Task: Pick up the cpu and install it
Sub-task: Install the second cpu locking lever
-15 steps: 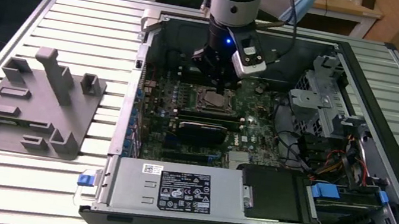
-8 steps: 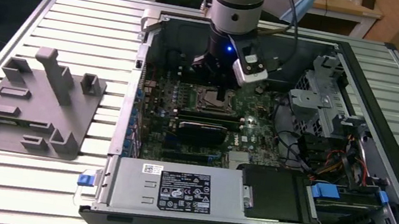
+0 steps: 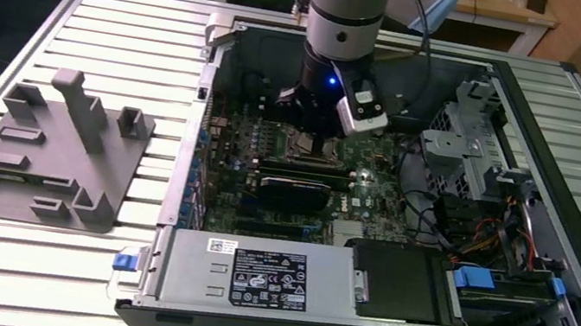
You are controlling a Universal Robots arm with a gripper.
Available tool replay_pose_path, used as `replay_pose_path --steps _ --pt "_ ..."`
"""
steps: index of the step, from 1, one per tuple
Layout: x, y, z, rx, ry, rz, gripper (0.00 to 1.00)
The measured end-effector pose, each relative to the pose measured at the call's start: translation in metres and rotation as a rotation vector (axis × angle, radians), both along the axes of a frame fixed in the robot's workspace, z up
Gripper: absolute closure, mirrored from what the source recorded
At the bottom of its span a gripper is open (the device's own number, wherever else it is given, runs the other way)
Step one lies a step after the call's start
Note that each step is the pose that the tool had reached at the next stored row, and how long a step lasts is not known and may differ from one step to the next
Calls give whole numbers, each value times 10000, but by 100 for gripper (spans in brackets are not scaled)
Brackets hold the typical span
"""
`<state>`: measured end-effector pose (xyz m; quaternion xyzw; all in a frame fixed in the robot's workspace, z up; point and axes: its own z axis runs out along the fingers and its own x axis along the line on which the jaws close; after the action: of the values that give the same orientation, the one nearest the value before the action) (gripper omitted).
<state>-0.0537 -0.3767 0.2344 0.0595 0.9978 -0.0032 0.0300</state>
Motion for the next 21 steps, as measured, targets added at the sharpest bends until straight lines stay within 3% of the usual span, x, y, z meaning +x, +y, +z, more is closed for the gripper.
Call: replay_pose_path --steps 3,5,13,21 --pt "0 -19 -33 0 184 61 89" --pt "-1 -30 -45 -3 264 100 89" --pt "-12 -34 -54 28 264 129 89" --pt "-135 -60 -123 308 262 374 89"
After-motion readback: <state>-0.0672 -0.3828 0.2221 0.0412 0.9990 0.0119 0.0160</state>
